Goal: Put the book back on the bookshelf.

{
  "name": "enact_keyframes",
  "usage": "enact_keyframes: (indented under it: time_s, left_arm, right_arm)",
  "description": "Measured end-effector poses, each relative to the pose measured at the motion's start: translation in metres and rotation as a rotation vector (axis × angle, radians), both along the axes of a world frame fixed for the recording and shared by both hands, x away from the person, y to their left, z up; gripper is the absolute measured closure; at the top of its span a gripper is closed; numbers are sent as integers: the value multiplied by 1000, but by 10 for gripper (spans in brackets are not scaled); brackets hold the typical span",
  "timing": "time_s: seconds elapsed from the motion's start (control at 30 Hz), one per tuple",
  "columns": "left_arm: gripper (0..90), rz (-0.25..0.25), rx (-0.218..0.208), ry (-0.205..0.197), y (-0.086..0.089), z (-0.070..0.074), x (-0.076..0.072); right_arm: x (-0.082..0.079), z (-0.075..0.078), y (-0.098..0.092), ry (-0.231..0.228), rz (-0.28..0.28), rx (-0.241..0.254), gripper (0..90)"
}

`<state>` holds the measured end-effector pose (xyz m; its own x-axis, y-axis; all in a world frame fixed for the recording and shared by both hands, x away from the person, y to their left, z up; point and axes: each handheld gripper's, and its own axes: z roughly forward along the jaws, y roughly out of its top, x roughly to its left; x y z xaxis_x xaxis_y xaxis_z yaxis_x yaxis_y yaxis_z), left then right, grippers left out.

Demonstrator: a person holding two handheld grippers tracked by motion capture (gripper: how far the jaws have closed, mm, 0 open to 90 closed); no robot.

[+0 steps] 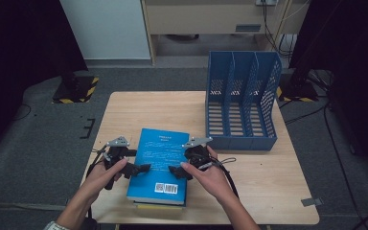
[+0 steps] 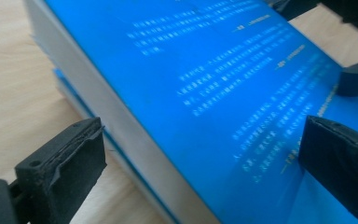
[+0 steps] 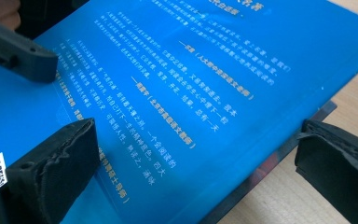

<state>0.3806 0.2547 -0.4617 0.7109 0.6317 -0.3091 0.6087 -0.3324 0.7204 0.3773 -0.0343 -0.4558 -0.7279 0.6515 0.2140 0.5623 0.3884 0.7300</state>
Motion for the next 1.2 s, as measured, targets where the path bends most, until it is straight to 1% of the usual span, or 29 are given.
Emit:
enact_keyframes:
  time_s: [0.07,0.13,0.2,0.3,0.5,0.67,0.87,1.0,1.2]
  left_arm:
    - [1,-3,-3,0,0,0,0]
    - [1,-8,2,-2,-1,0,0]
    - [1,-14,13,-12,-2,1,0]
    - [0,-17,23,-20,-4,2,1]
    - [0,-19,29,-10,-4,3,2]
    - [0,-25,44,-10,-5,5,3]
    - [0,-30,39,-7,-4,4,5]
    - [0,-36,27,-4,-3,3,6]
    - [0,-40,24,0,-3,2,7]
  right_arm:
    - [0,-3,-2,20,-8,23,5]
    - [1,-6,-4,56,-13,59,3]
    - [2,-9,-6,73,-12,85,3]
    - [4,-12,-7,94,-11,106,2]
    - [5,-15,-9,103,-10,127,1]
    - [8,-18,-11,126,-9,158,1]
    - [11,-20,-12,136,-11,169,0]
    - [12,-21,-13,140,-13,175,0]
    - [14,-24,-14,158,-17,205,0]
